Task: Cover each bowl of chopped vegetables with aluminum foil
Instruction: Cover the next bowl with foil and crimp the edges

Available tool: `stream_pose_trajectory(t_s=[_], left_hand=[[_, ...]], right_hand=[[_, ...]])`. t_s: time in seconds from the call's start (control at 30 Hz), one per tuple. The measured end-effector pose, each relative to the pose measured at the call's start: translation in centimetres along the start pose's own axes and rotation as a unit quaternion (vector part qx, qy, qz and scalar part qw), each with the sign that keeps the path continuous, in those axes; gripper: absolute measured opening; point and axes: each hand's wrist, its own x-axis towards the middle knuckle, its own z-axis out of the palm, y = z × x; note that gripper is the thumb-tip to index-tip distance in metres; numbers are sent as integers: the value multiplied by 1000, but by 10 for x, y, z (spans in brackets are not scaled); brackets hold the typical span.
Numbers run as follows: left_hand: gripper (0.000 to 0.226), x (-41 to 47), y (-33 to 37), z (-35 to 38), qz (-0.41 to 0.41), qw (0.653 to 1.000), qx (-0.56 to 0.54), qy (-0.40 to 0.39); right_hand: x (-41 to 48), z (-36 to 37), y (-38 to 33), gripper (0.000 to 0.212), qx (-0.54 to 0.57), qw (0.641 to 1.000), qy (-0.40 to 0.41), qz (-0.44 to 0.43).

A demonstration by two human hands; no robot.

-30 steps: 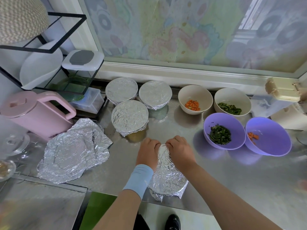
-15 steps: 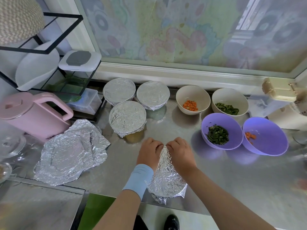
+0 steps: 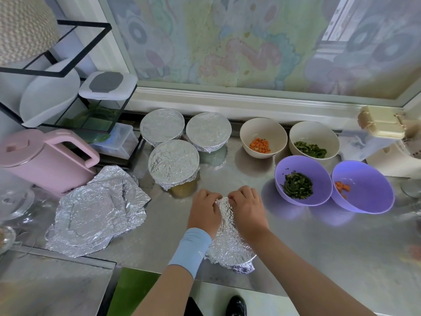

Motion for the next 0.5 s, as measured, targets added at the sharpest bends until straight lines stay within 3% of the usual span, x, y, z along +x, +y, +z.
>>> stream_pose_trajectory(t_s=[0.23, 0.37, 0.5], left_hand=[[23, 1, -7, 3, 1, 1000, -9, -15], [23, -4, -4, 4, -13, 1000, -3, -9], [21, -4, 1, 3, -21, 1000, 16, -3]], right_hand=[[-1, 5, 3, 9, 15, 1000, -23, 5], [2, 6, 5, 27, 26, 998, -53, 0], [5, 1, 4, 7, 33, 998, -61, -12]])
